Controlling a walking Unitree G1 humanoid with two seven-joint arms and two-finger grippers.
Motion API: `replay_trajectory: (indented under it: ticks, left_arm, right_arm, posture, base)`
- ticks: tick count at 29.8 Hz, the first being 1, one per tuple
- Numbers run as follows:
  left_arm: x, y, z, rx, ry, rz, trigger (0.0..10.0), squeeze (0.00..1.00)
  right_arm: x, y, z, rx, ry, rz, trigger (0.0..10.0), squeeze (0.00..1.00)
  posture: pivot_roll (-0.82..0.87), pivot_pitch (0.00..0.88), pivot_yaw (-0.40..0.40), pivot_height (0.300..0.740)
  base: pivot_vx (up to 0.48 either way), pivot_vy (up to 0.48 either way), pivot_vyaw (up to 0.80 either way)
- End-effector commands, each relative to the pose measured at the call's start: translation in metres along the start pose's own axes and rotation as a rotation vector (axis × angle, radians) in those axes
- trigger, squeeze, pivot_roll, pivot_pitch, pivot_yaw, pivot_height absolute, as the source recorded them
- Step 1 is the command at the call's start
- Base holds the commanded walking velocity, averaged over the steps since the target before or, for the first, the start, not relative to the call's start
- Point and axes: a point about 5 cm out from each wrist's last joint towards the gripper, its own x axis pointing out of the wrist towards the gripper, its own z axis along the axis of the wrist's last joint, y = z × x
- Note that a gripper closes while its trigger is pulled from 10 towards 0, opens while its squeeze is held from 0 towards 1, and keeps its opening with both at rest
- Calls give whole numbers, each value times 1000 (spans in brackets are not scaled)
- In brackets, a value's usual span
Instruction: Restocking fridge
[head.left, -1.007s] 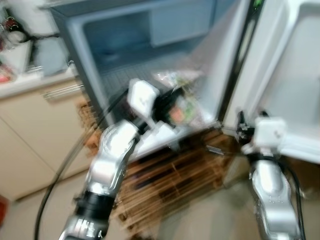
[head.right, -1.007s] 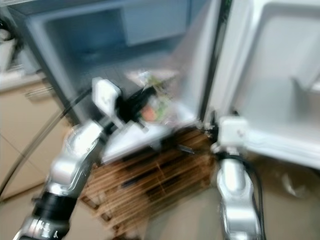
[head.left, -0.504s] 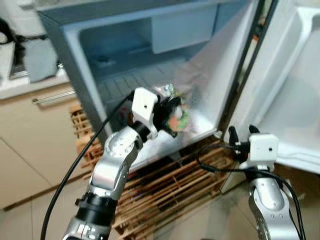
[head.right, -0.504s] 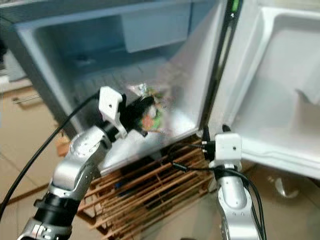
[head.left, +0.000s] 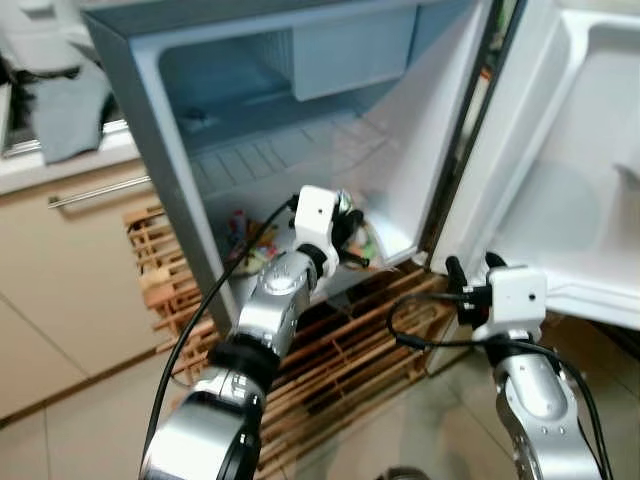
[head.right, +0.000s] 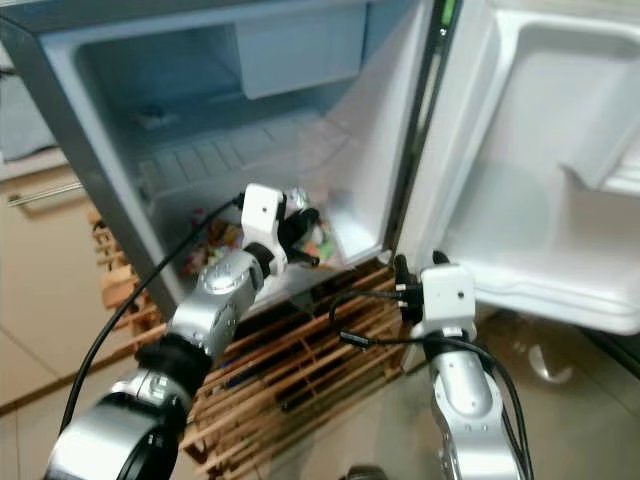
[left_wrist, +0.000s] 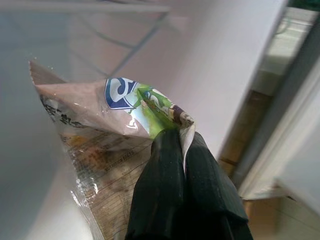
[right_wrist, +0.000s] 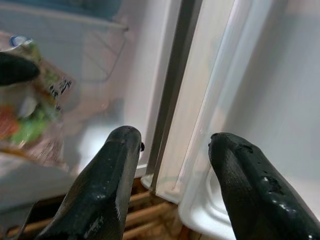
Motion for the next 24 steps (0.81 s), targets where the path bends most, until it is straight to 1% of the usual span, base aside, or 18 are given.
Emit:
replay_trajectory:
  ticks: [1, 4, 5, 7, 9, 10, 11, 14, 16, 17, 19, 20, 22, 23, 24]
  left_arm:
    - [3, 5, 9, 18, -33, 30, 10000, 0]
    - [3, 10, 5, 25, -15, 56, 10000, 0]
    - [3, 13, 4, 41, -8, 69, 10000, 0]
    - [1, 23, 1, 77, 11, 117, 10000, 0]
    - [-3, 34, -2, 96, 32, 170, 10000, 0]
    - [-7, 43, -6, 147, 56, 215, 10000, 0]
    - [-7, 43, -6, 147, 56, 215, 10000, 0]
    - [-13, 55, -10, 209, 83, 278, 10000, 0]
    - [-15, 61, -10, 255, 92, 294, 10000, 0]
    - [-16, 63, -8, 288, 95, 303, 10000, 1000]
    - [-15, 68, -1, 331, 86, 325, 10000, 1000]
    - [-15, 68, -1, 331, 86, 325, 10000, 1000]
    - [-13, 74, 11, 384, 55, 353, 10000, 1000]
    - [-13, 74, 11, 384, 55, 353, 10000, 1000]
    - [-12, 76, 21, 425, 25, 361, 10000, 1000]
  right_arm:
    - [-5, 2, 4, 4, 5, 2, 10000, 0]
    - [-13, 2, 4, -1, 20, 4, 10000, 0]
    - [-18, 1, 4, -3, 30, 5, 10000, 0]
    - [-25, 0, 3, -6, 55, 7, 10000, 0]
    - [-30, 0, 2, -8, 74, 15, 10000, 0]
    - [-35, 1, 2, -10, 87, 25, 10000, 0]
    - [-35, 1, 2, -10, 87, 25, 10000, 0]
    - [-39, 2, 3, -16, 97, 39, 10000, 0]
    - [-42, 2, 5, -22, 103, 48, 10000, 0]
    - [-44, 2, 5, -26, 107, 55, 10000, 0]
    - [-48, 4, 6, -34, 114, 66, 10000, 0]
    - [-48, 4, 6, -34, 114, 66, 10000, 0]
    - [-52, 4, 7, -41, 121, 70, 10000, 0]
    - [-52, 4, 7, -41, 121, 70, 10000, 0]
    - [-55, 5, 6, -40, 132, 67, 10000, 0]
  posture:
    - [-297, 61, 10, 740]
    - [-318, 81, 5, 740]
    - [-330, 98, -4, 740]
    - [-337, 114, -14, 740]
    - [-339, 125, -22, 740]
    - [-340, 140, -35, 740]
    - [-340, 140, -35, 740]
    - [-346, 155, -50, 740]
    - [-346, 160, -59, 740]
    - [-352, 166, -65, 740]
    - [-362, 168, -67, 740]
    - [-362, 168, -67, 740]
    - [-368, 170, -66, 740]
    - [-368, 170, -66, 740]
    - [-359, 170, -62, 740]
  base:
    - [0, 0, 0]
    - [0, 0, 0]
    - [0, 0, 0]
    - [0, 0, 0]
    - [0, 0, 0]
    - [0, 0, 0]
    - [0, 0, 0]
    - [0, 0, 0]
    - [0, 0, 0]
    - [0, 0, 0]
    - [0, 0, 0]
    - [0, 0, 0]
    - [0, 0, 0]
    - [0, 0, 0]
    - [0, 0, 0]
